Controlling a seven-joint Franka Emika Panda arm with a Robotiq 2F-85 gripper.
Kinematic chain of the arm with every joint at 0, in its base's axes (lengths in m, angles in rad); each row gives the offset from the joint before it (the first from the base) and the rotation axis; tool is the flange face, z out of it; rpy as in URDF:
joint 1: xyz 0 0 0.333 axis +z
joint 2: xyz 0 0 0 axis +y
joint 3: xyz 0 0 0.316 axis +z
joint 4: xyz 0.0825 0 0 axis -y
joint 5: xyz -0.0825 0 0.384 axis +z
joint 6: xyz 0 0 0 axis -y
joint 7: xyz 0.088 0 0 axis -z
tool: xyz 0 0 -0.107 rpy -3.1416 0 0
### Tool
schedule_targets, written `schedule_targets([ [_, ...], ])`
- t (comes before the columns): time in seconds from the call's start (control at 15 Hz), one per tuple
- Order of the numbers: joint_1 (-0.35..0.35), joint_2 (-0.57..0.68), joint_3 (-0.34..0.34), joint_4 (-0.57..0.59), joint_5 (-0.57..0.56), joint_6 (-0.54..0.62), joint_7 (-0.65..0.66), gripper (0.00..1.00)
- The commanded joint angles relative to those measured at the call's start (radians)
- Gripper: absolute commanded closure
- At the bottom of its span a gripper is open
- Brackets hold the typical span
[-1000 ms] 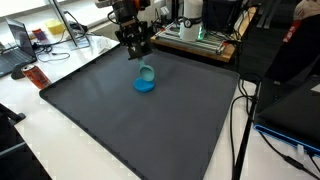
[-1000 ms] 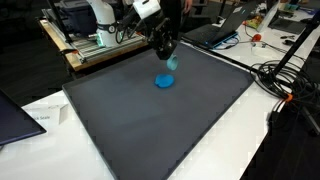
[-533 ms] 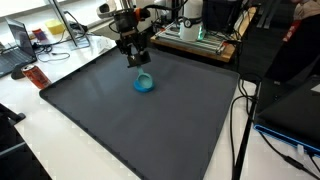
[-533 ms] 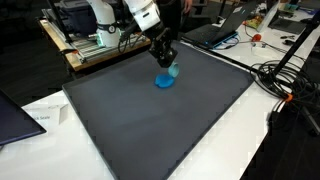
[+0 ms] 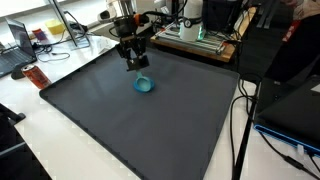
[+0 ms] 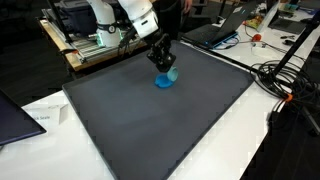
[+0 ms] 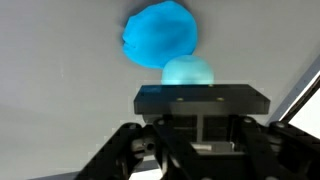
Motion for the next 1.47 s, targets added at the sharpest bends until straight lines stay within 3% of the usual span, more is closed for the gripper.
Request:
schedule_targets([
  [0.0,-0.018,0.035,0.008,0.015,-0.001,0.014,-0.025,0.77],
  [0.87,-0.025,0.073,-0.017,0.006,-0.285,-0.029,0.074,0.77],
  [1.4,-0.037,0.098,-0.017,0.022,-0.39,-0.073,0.107,0.77],
])
